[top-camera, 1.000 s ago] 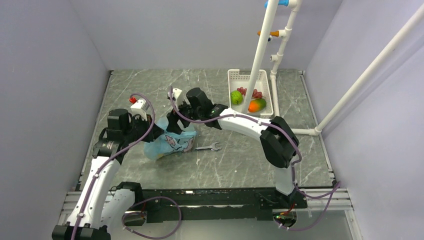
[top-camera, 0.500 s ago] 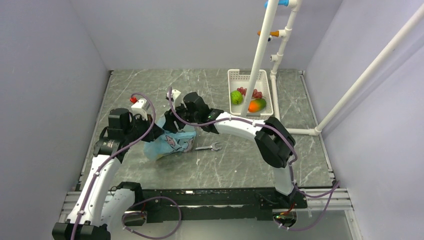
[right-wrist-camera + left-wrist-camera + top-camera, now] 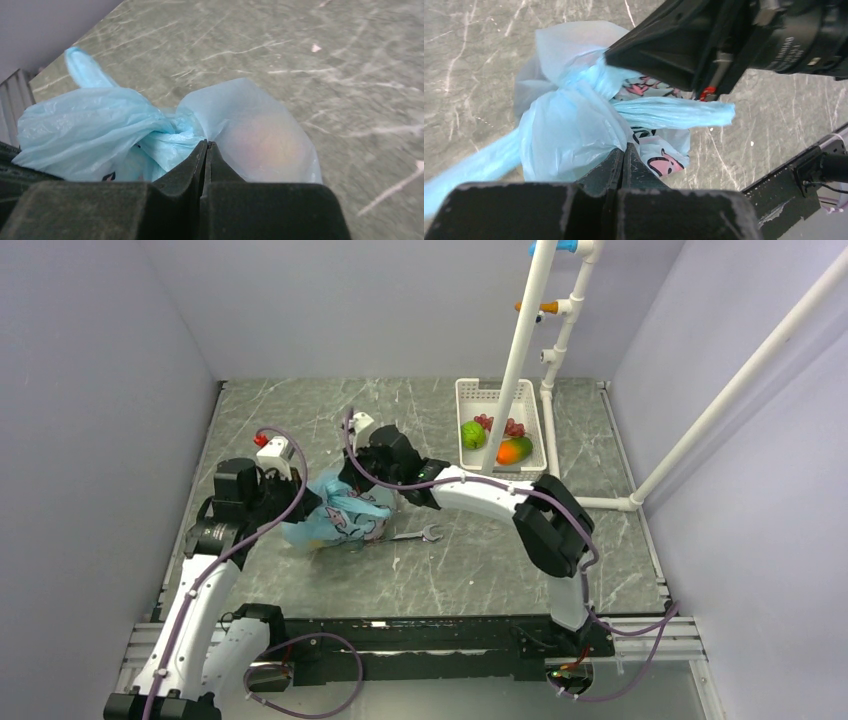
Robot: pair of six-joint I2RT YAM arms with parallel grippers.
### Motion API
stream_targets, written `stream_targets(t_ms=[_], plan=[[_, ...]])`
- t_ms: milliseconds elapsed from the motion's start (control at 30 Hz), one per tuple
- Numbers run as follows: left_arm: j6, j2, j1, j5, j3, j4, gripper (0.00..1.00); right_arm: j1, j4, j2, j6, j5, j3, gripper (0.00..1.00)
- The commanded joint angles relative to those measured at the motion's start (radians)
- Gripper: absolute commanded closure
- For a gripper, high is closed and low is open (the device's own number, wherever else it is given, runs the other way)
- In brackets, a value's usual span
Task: Take the fake fruits out of the plastic bag
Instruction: Untie the plastic bag at the center of the board.
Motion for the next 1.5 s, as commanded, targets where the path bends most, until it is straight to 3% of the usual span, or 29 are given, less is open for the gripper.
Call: stream_targets(t_ms=[0,100,400,633,667,733,833,933,1067,1300,1467], plan=[[-0.008,-0.028,-0.004,-0.074,0.012,0.017,1.0,-0.017,0.026,-0.155,0.024,0.247,-0.037,1.0],[-0.012,-0.034,-0.004,-0.112,0.013,0.01,1.0,-0.036,0.016,-0.201,0.031,0.309,-0.062,1.0],[-0.023,-0.016,-0.004,-0.226,0.029,-0.031,1.0,-0.136,-0.003,-0.292,0.045,0.245,-0.145,1.0],[-0.026,-0.011,-0.004,-0.227,0.026,-0.028,1.0,-0.149,-0.08,-0.326,-0.041,0.248,-0.157,1.0],[-0.024,-0.006,-0.004,-0.209,0.026,-0.024,1.0,-0.147,-0.096,-0.328,-0.061,0.226,-0.149,0.94],[-0.02,0.005,-0.004,-0.167,0.024,-0.014,1.0,-0.141,-0.151,-0.331,-0.11,0.126,-0.112,0.69],[-0.017,0.009,-0.004,-0.125,0.018,0.0,1.0,-0.073,-0.239,-0.349,-0.163,0.135,-0.041,0.48],[-0.015,0.007,-0.005,-0.103,0.019,0.007,1.0,-0.015,-0.334,-0.332,-0.049,0.254,0.054,0.4],[-0.013,0.009,-0.004,-0.098,0.019,0.004,1.0,0.02,-0.271,-0.314,0.056,0.148,0.039,0.35],[-0.018,-0.008,-0.004,-0.102,0.013,0.012,1.0,0.037,-0.199,-0.289,-0.339,0.08,-0.01,0.38],[-0.018,0.002,-0.004,-0.098,0.013,0.012,1.0,0.038,-0.34,-0.2,-0.535,-0.04,0.073,0.42]])
